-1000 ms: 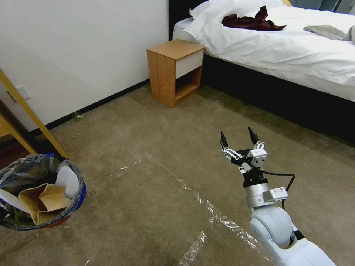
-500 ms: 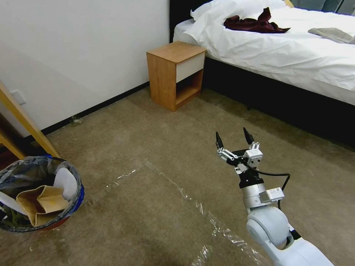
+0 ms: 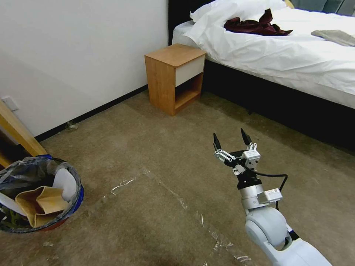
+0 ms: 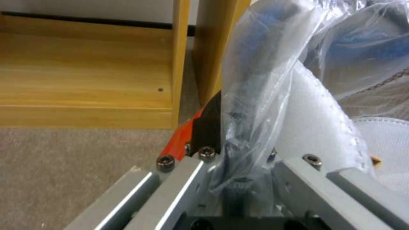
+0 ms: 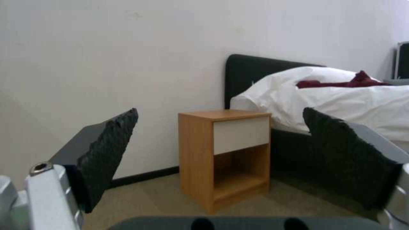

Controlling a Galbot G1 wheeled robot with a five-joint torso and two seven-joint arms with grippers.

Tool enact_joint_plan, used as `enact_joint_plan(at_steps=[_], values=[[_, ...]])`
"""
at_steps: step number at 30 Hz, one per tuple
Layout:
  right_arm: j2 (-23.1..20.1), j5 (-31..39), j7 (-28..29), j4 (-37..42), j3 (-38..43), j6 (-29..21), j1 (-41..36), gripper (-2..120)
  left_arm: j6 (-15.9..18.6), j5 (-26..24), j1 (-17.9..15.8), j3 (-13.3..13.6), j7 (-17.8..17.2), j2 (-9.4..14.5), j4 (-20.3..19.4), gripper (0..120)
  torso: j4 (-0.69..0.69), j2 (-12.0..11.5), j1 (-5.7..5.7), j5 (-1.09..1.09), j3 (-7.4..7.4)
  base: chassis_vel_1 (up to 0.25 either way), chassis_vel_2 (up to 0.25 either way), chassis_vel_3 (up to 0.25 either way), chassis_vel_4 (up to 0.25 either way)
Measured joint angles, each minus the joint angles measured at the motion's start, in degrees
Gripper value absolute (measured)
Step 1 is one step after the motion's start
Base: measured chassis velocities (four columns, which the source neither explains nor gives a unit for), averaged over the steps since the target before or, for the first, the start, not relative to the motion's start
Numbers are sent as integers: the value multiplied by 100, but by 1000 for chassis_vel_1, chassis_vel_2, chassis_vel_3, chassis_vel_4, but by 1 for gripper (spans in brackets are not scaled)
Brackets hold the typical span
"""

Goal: Pick up the trash bin and place the garbage on the floor into it.

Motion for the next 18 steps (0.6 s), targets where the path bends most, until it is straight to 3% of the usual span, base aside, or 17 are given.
enact_joint_plan(at_steps=[18], values=[[-4,-33,-6,-87,-81,0,102,99,-22,16,-31,18,9,-5,19,1,0,0,0,-1,0,-86,80,84,-83]])
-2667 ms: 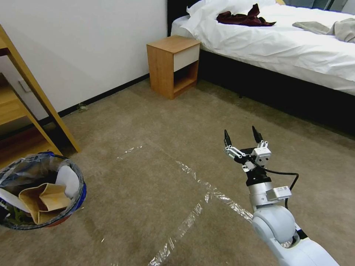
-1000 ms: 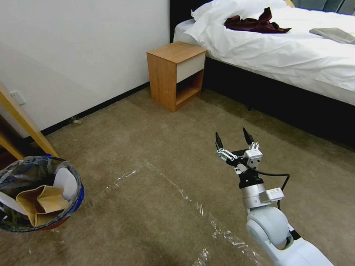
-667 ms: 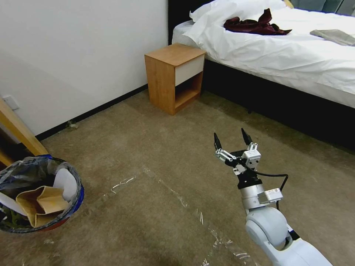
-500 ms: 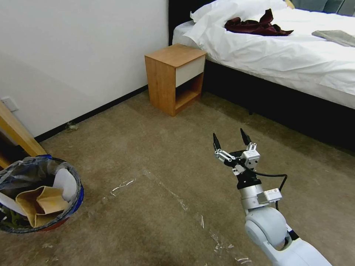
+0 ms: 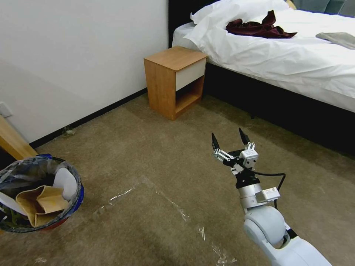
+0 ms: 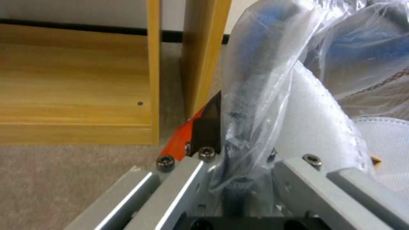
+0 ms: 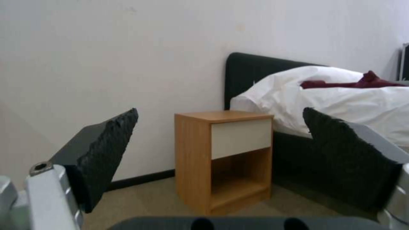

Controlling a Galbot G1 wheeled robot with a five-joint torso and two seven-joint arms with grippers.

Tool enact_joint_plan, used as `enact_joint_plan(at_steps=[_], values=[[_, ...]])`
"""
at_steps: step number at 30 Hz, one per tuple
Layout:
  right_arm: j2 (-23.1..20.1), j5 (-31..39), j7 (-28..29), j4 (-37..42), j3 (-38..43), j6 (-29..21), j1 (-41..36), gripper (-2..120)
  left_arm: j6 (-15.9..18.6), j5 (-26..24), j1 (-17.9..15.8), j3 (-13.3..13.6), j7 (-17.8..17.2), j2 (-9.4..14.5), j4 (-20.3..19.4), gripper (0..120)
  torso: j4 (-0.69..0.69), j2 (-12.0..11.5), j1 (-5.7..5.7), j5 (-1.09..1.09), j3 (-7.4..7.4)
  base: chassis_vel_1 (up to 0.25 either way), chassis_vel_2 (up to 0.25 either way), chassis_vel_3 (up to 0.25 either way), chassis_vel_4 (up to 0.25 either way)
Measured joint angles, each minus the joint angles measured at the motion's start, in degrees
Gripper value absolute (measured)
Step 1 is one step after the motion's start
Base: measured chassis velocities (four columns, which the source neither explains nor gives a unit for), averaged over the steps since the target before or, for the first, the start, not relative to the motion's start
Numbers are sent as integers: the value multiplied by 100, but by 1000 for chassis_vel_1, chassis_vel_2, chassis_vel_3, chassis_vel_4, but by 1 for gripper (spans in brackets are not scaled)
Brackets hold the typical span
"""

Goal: Pick up the trash bin and place the garbage on the floor into it.

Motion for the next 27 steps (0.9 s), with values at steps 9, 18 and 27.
enact_joint_plan(at_steps=[9,18,27], values=[[6,-8,-3,-38,-42,2,38,99,-9,7,-20,8,0,5,24,1,0,0,0,0,0,-83,88,78,-80],[7,-13,-3,-66,-66,17,56,99,-20,30,-35,24,1,0,43,1,-1,0,0,0,0,-97,88,85,-88],[36,-11,-16,-110,-112,179,60,100,-24,42,-36,28,2,-4,45,1,0,0,0,1,0,-64,51,64,-60]])
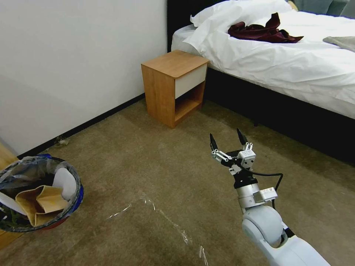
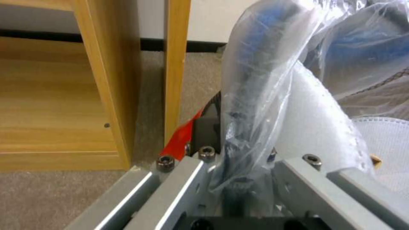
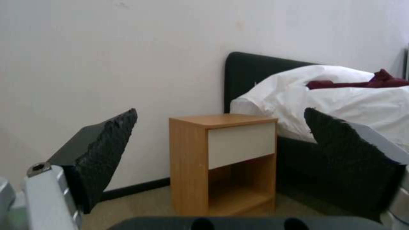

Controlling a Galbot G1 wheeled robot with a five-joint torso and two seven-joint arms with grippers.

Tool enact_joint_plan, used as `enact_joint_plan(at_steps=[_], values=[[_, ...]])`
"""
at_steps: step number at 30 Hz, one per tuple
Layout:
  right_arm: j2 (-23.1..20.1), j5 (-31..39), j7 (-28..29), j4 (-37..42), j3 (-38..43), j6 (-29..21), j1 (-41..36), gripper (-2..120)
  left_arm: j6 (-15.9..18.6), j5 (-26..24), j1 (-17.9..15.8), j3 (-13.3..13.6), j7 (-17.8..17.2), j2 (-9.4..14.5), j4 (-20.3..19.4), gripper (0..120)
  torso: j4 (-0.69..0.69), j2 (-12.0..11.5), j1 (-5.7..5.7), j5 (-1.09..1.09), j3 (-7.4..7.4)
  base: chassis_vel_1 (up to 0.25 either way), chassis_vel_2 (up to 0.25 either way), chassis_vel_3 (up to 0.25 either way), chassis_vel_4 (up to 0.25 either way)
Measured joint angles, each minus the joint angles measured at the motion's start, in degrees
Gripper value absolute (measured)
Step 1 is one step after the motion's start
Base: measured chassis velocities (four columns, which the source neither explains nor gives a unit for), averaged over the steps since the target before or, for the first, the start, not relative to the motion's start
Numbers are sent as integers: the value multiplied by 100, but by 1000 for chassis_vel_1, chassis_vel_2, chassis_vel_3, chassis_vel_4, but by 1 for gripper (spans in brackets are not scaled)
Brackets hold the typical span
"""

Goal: Pick up the trash bin and place the garbage on the floor into it.

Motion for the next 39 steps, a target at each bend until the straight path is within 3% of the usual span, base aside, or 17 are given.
enact_joint_plan(at_steps=[39], values=[[60,278,430,-113,52,-235,266,100,198,167,-52,73,416,-27,17,1,0,0,-1,0,0,0,0,0,0]])
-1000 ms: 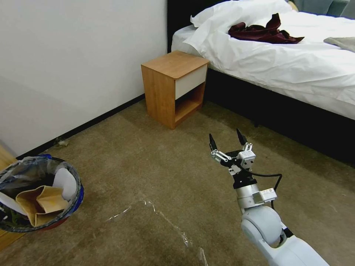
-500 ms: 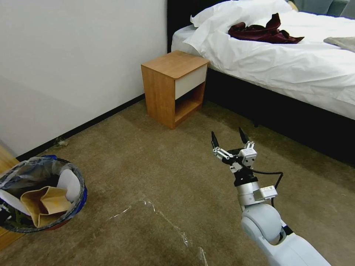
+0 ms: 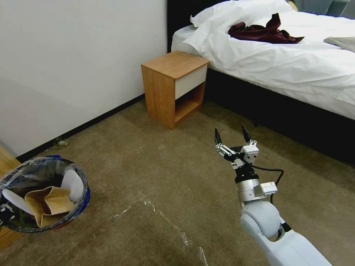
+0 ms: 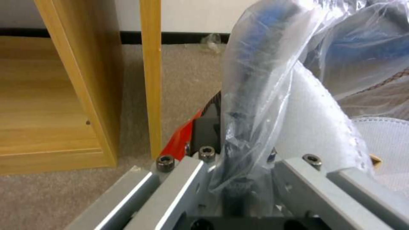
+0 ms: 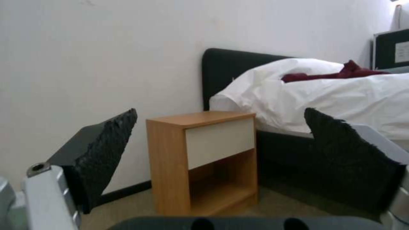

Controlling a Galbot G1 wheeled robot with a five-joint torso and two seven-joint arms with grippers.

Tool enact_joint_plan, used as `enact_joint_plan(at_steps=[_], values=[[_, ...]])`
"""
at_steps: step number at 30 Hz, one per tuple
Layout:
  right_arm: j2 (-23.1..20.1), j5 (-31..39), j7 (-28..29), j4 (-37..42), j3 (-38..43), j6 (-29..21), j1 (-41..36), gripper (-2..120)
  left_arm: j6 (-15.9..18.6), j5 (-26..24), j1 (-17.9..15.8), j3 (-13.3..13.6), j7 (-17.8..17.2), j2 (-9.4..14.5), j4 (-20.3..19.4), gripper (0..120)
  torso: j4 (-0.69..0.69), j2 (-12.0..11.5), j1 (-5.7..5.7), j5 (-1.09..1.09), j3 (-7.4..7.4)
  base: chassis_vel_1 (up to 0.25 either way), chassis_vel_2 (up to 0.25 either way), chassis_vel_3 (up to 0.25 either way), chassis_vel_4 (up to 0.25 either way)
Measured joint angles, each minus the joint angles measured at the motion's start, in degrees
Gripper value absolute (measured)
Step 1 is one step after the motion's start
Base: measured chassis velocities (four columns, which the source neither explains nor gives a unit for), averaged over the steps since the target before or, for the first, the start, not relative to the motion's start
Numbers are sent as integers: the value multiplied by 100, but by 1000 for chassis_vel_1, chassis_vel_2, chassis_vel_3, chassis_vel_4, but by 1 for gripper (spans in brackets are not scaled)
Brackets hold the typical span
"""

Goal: Pick up the trash bin and place the garbage on the floor into it.

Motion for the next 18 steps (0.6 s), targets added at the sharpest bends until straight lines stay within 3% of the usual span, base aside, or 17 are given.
enact_joint_plan(at_steps=[18], values=[[-51,-41,264,-3,344,-251,-95,100,-131,-100,-152,145,-75,-165,-19,1,0,0,0,0,0,0,0,0,0]])
